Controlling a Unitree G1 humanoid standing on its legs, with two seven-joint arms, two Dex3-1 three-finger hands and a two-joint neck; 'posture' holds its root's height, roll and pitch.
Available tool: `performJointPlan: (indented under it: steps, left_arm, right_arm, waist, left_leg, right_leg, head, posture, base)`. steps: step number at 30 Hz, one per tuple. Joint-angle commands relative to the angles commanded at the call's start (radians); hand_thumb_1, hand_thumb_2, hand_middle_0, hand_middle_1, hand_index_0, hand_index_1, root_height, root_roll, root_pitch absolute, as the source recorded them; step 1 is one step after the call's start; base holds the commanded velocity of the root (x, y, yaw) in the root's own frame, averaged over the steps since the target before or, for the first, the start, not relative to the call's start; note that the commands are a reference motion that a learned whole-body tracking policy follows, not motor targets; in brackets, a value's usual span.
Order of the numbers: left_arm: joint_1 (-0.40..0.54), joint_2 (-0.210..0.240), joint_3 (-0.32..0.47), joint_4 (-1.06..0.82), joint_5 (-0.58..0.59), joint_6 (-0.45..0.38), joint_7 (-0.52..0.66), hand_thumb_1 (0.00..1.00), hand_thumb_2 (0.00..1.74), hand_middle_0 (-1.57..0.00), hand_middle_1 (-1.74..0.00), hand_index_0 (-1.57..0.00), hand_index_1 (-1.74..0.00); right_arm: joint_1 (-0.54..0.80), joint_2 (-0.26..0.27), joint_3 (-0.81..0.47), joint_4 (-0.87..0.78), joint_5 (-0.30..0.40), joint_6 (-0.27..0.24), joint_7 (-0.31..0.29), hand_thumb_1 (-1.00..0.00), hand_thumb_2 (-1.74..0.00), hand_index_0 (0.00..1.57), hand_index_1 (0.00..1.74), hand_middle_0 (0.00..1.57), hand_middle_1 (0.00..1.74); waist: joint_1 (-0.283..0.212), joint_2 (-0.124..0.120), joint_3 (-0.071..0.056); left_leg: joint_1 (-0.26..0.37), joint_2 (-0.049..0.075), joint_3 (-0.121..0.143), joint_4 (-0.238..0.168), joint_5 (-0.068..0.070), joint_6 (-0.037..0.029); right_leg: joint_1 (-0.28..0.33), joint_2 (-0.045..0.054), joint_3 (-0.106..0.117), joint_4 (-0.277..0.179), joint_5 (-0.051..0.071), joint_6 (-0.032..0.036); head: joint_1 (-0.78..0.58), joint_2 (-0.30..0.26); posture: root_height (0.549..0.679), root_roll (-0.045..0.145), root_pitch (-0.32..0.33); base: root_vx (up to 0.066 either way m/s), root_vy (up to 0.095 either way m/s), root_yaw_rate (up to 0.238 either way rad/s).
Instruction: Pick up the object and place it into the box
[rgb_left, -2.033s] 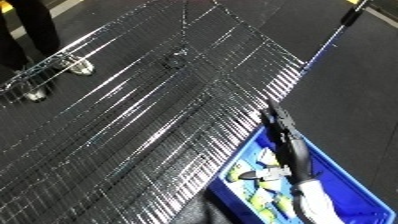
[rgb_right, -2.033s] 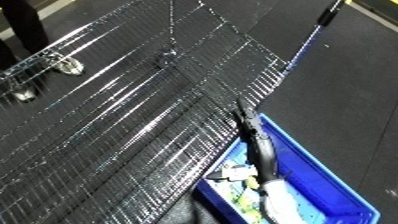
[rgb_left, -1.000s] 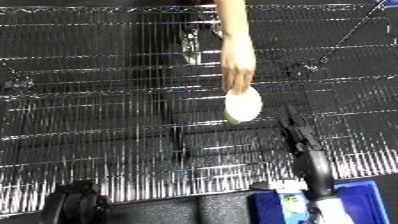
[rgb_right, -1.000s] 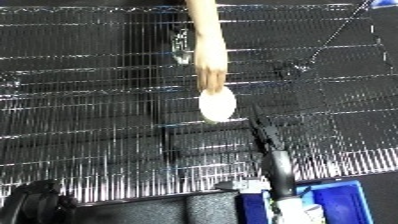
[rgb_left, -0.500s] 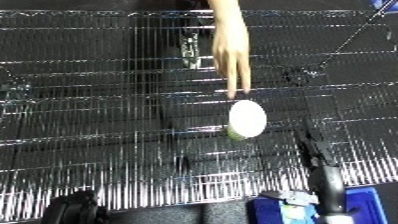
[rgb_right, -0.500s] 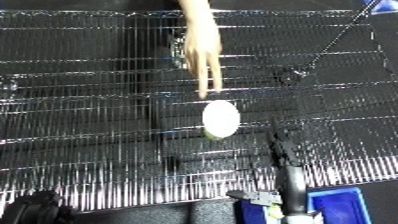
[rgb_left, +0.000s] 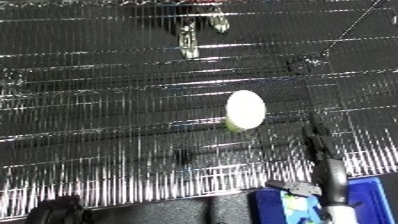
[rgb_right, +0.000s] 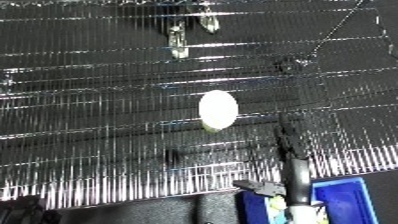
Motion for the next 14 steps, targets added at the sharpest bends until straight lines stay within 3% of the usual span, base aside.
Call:
performJointPlan:
  steps: [3,6,10,14]
  left_arm:
    - [-0.019,0.000,-0.019,0.003,-0.007,0.001,0.013,1.00,1.74,-1.57,-1.74,-1.57,-1.74]
    - [-0.031,0.004,-0.032,0.003,-0.013,0.009,0.023,1.00,1.74,-1.57,-1.74,-1.57,-1.74]
    - [-0.036,0.014,-0.042,0.000,-0.020,0.019,0.027,1.00,1.74,-1.57,-1.74,-1.57,-1.74]
    - [-0.038,0.019,-0.048,-0.005,-0.022,0.028,0.027,1.00,1.74,-1.57,-1.74,-1.57,-1.74]
  right_arm:
    - [-0.056,-0.016,0.012,0.051,0.008,-0.001,-0.017,0.00,0.00,0.00,0.00,0.00,0.00]
    - [-0.106,-0.031,0.015,0.090,0.017,-0.001,-0.027,0.00,0.00,0.00,0.00,0.00,0.00]
    - [-0.152,-0.053,0.012,0.120,0.028,0.005,-0.025,0.00,0.00,0.00,0.00,0.00,0.00]
    - [-0.188,-0.070,0.011,0.142,0.031,0.011,-0.012,0.00,0.00,0.00,0.00,0.00,0.00]
  waist:
    - [0.003,0.007,0.000]
    - [0.006,0.012,0.000]
    - [0.013,0.017,0.000]
    - [0.019,0.024,0.000]
  left_leg:
    - [-0.030,-0.004,0.003,0.007,-0.002,0.0010]
    - [-0.058,-0.008,0.003,0.026,-0.011,0.0020]
    - [-0.081,-0.012,0.000,0.049,-0.024,0.0046]
    - [-0.097,-0.016,-0.004,0.064,-0.033,0.0070]
  right_leg:
    - [-0.029,0.0000,0.002,0.007,0.002,-0.0019]
    - [-0.052,-0.0025,0.002,0.020,0.001,-0.0046]
    - [-0.073,-0.0079,-0.002,0.042,-0.004,-0.0074]
    - [-0.089,-0.0141,-0.004,0.057,-0.009,-0.0086]
  head:
    - [0.026,0.018]
    - [0.048,0.024]
    - [0.081,0.035]
    - [0.093,0.081]
  posture:
    - [0.652,0.038,0.045]
    - [0.651,0.039,0.059]
    - [0.649,0.039,0.068]
    - [0.647,0.040,0.073]
  base:
    - [-0.032,-0.002,-0.013]
    - [0.010,-0.013,0.007]
    - [0.041,-0.010,0.017]
    - [0.064,0.003,0.023]
